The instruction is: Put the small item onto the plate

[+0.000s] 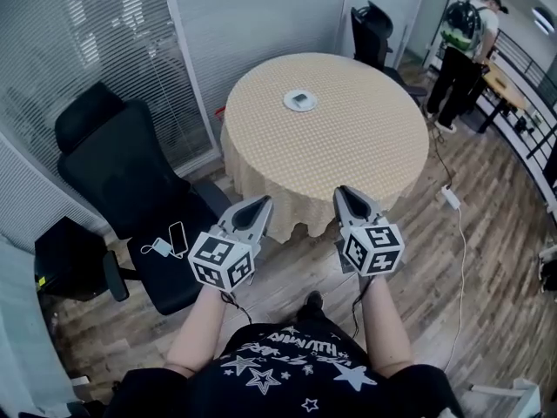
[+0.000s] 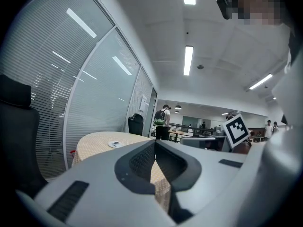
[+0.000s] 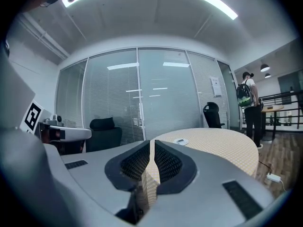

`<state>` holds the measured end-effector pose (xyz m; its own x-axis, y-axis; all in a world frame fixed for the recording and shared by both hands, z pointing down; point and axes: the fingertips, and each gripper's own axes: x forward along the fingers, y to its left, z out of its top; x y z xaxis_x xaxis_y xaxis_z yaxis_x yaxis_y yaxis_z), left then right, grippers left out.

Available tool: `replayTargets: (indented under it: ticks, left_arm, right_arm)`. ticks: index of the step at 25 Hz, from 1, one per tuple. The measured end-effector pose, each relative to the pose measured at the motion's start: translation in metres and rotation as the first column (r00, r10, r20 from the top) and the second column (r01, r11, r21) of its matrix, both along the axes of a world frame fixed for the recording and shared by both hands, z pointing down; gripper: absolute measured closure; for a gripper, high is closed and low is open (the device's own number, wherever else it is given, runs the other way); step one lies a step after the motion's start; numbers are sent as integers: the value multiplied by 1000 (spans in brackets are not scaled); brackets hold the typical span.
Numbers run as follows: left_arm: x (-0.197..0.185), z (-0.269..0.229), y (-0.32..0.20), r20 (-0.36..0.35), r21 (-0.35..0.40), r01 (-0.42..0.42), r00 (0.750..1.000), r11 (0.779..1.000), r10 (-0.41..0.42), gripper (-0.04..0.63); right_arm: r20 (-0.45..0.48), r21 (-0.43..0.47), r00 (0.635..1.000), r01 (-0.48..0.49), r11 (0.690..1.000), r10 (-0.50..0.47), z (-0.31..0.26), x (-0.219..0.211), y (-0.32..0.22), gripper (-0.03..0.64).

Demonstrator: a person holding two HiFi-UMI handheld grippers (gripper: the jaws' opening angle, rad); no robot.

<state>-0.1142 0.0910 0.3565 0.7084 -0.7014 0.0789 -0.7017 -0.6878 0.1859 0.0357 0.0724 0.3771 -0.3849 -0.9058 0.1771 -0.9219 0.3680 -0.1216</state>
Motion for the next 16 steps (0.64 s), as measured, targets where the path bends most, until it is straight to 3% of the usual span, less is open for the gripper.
replayTargets:
  ticks: [16]
  left_arm:
    - [-41, 3, 69, 2, -5, -81, 997, 997, 81, 591]
  right_arm:
    - [-3, -9, 996, -88, 996, 88, 1, -36, 88, 571]
